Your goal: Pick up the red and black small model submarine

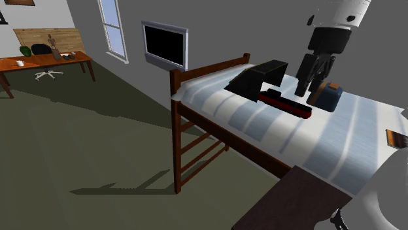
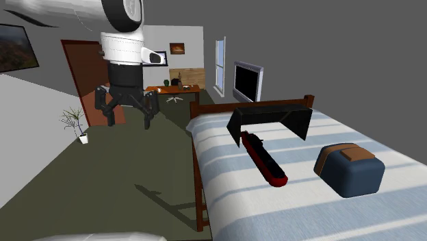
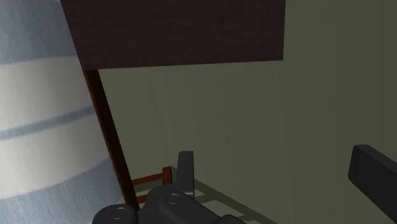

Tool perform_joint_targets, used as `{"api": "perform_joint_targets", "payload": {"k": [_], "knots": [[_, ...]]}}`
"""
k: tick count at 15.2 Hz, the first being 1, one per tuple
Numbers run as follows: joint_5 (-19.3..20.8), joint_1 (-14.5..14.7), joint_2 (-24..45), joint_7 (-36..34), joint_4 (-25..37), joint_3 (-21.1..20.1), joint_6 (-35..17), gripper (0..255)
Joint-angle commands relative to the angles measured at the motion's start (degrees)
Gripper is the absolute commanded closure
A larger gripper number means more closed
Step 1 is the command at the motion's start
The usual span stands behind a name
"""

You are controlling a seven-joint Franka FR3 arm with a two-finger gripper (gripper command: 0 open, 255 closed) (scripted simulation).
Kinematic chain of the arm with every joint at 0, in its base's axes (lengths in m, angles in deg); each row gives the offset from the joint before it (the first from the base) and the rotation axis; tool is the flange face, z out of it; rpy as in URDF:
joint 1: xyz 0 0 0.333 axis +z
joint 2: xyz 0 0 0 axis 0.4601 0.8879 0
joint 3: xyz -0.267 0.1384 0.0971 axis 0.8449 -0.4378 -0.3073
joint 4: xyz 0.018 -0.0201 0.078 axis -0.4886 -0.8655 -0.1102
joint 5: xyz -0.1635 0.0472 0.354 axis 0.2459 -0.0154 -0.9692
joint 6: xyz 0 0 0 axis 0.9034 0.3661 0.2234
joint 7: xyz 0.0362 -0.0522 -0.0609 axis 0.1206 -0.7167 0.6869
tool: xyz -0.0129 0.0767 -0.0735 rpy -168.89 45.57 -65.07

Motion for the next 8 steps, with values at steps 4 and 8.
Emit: {"api": "perform_joint_targets", "payload": {"k": [4,8], "knots": [[2.85,-0.89,2.17,3.91,-1.23,2.72,-3.41,0],[6.28,-2.04,6.03,8.90,-1.90,6.37,-8.22,0]]}}
